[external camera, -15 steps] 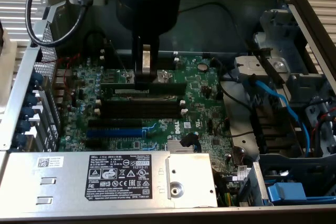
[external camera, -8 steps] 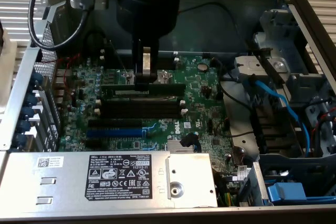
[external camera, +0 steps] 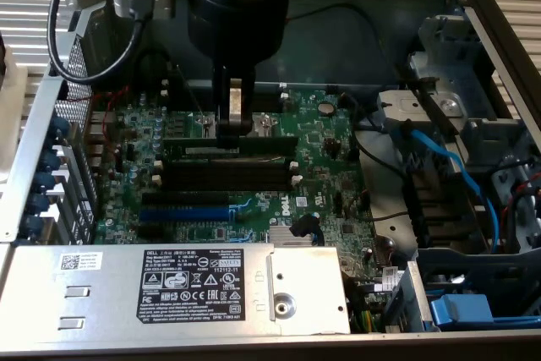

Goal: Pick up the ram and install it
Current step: 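Insert the ram into the slot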

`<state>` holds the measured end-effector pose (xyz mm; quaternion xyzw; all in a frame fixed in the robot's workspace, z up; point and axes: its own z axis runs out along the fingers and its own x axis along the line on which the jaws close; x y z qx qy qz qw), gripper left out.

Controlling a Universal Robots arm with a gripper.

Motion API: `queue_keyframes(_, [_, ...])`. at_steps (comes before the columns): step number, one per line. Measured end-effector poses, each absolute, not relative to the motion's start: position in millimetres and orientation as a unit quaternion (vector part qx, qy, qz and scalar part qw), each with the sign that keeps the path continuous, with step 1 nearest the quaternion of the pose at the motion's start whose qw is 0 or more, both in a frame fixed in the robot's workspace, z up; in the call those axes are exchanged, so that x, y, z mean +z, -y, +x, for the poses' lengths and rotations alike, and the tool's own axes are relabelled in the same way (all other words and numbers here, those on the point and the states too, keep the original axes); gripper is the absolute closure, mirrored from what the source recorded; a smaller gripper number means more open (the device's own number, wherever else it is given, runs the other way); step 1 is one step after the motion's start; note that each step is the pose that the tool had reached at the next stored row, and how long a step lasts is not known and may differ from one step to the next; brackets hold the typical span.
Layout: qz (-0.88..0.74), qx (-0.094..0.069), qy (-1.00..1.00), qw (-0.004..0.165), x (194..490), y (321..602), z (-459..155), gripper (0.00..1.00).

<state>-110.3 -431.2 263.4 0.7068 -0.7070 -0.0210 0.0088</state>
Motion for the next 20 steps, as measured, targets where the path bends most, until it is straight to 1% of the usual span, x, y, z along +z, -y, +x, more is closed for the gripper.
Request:
queue_keyframes(15, [0.707,-0.022,0.707,0.01,253,434,-110,0.88])
queue_keyframes(20, [0.707,-0.025,0.707,0.013,251,434,-110,0.88])
